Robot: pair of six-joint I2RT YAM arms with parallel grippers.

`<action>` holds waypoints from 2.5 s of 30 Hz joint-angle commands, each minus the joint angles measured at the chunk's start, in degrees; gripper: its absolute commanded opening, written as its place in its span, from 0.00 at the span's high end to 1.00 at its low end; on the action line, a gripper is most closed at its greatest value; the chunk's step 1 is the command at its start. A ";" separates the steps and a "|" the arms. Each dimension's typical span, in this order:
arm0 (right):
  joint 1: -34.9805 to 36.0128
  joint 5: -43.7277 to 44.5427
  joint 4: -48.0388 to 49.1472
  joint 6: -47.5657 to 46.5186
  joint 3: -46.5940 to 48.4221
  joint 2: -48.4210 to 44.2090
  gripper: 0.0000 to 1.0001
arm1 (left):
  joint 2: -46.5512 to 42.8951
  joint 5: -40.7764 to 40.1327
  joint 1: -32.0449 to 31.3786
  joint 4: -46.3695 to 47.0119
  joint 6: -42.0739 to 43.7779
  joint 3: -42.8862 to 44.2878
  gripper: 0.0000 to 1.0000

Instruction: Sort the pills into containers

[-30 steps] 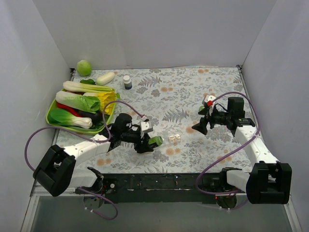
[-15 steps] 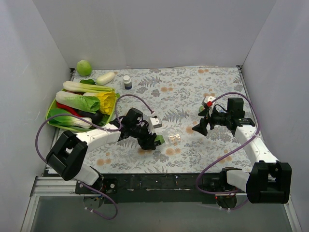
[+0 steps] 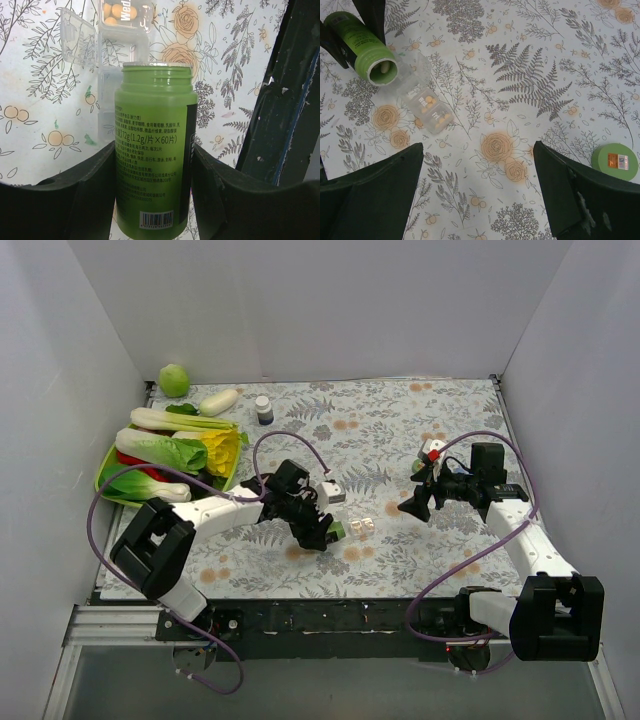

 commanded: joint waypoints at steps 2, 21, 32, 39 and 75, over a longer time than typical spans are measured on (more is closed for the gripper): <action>-0.13 -0.66 -0.44 -0.58 1.26 -0.26 0.02 | 0.85 -0.02 -0.62 -2.20 -0.48 3.48 1.00; -0.22 -0.66 -0.79 -0.58 1.26 0.09 0.02 | 2.88 -2.75 -1.50 -6.68 -1.27 8.40 1.00; -0.22 -0.74 -0.88 -0.50 1.26 0.01 0.02 | 3.23 -2.83 -2.12 -9.41 -1.18 11.83 1.00; -0.22 -0.74 -0.88 -0.58 1.35 0.09 0.02 | 4.64 -4.42 -3.00 -11.96 -1.10 14.03 1.00; -0.40 -0.83 -0.88 -0.58 1.35 -0.08 0.02 | 9.82 -9.16 -5.54 -19.43 -0.22 20.62 1.00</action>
